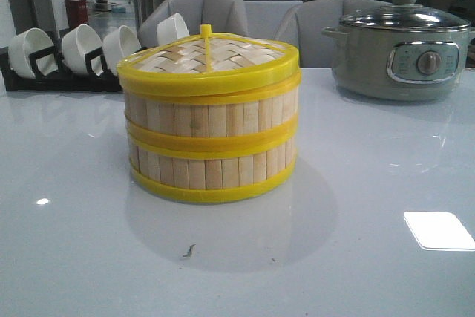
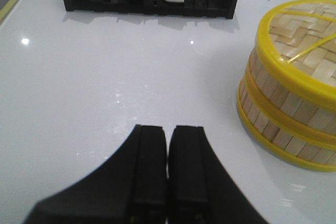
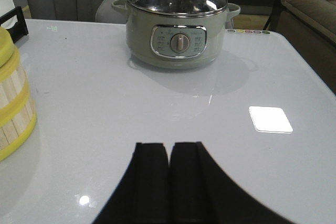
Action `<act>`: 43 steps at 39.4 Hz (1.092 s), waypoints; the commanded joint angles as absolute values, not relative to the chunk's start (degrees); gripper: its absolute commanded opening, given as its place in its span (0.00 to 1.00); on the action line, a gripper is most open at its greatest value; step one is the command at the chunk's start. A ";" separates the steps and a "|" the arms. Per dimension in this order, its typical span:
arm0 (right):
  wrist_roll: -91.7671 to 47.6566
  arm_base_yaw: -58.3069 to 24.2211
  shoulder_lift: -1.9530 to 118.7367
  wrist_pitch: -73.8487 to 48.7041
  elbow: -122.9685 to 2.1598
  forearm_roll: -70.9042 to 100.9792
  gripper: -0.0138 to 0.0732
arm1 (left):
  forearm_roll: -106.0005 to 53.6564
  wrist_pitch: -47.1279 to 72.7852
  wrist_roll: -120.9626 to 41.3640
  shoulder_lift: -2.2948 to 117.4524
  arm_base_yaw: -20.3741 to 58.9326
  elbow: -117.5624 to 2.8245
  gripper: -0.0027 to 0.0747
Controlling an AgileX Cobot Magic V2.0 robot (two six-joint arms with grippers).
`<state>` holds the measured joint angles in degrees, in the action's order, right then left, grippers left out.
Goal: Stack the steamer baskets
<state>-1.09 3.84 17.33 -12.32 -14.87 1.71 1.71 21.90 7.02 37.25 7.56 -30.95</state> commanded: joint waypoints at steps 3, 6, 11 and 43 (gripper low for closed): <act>-1.17 4.17 17.55 -6.92 -16.53 1.16 0.19 | 1.91 17.68 7.52 35.01 6.49 -32.64 0.14; -1.17 4.17 17.55 -6.92 -16.53 1.16 0.19 | 1.91 18.24 7.52 32.82 5.74 -32.36 0.14; -1.17 4.17 17.55 -6.92 -16.53 1.16 0.19 | 1.91 15.20 7.52 27.94 5.10 -29.18 0.14; -1.17 4.17 17.55 -6.87 -16.53 1.16 0.19 | 3.79 -8.03 6.86 4.30 0.97 0.38 0.14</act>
